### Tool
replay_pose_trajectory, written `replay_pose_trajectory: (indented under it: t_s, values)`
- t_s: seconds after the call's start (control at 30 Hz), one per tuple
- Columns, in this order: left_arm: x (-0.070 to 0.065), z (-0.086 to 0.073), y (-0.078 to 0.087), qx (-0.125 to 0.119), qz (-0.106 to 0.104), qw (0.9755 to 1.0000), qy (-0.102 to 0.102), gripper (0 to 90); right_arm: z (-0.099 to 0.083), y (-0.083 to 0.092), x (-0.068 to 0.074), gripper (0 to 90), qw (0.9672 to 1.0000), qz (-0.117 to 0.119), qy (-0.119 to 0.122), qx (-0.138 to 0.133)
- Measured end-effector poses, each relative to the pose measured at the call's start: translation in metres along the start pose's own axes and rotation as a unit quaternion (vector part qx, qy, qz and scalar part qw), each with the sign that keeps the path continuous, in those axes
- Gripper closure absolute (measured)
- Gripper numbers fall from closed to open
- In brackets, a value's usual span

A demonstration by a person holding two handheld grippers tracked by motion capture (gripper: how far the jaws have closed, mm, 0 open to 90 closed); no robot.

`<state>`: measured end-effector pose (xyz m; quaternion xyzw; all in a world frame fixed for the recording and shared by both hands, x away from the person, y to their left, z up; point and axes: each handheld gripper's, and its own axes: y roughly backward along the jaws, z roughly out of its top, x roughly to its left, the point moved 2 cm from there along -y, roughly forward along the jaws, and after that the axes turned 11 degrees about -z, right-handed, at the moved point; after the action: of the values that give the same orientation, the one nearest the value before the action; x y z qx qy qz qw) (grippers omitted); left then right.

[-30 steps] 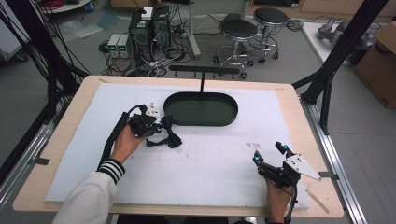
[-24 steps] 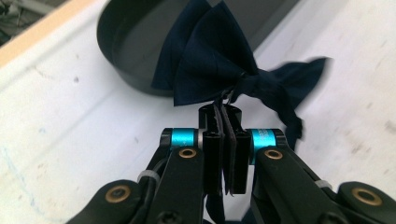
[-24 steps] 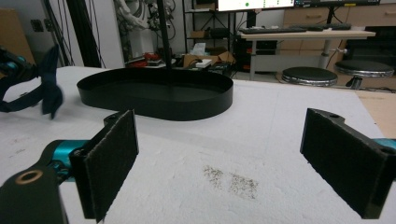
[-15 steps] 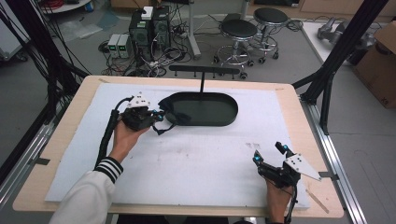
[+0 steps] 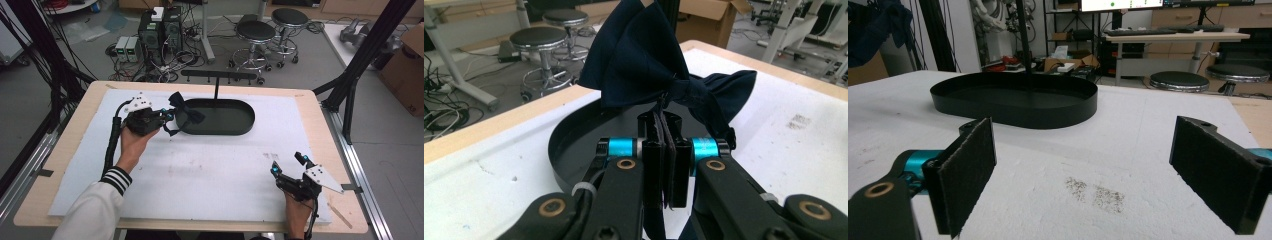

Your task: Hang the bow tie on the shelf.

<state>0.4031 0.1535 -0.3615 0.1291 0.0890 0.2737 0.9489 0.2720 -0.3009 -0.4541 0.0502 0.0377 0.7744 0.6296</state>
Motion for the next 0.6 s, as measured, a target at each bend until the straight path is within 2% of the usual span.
replay_pose_trajectory:
  t_s: [0.23, 0.27, 0.4, 0.5, 0.6]
  values:
    - [0.0, 0.014, -0.001, -0.011, 0.0, 0.9999, -0.002, 87.9, 0.0, 0.0, 0.0, 10.4, 1.0, 0.001, 0.0, -0.001]
    - [0.001, 0.021, -0.001, -0.021, 0.002, 0.9998, 0.001, 87.9, 0.0, 0.0, 0.0, 10.4, 1.0, 0.001, -0.001, 0.0]
    - [0.003, 0.033, -0.004, -0.033, 0.001, 0.9995, 0.004, 87.9, 0.0, 0.0, 0.0, 10.4, 1.0, 0.001, 0.001, -0.001]
    - [0.004, 0.037, -0.005, -0.042, 0.003, 0.9991, 0.005, 87.9, 0.0, 0.0, -0.001, 10.4, 1.0, 0.001, -0.001, 0.001]
    - [0.006, 0.04, -0.007, -0.04, 0.003, 0.9992, 0.007, 88.0, 0.0, 0.0, -0.001, 10.4, 1.0, 0.002, -0.003, 0.002]
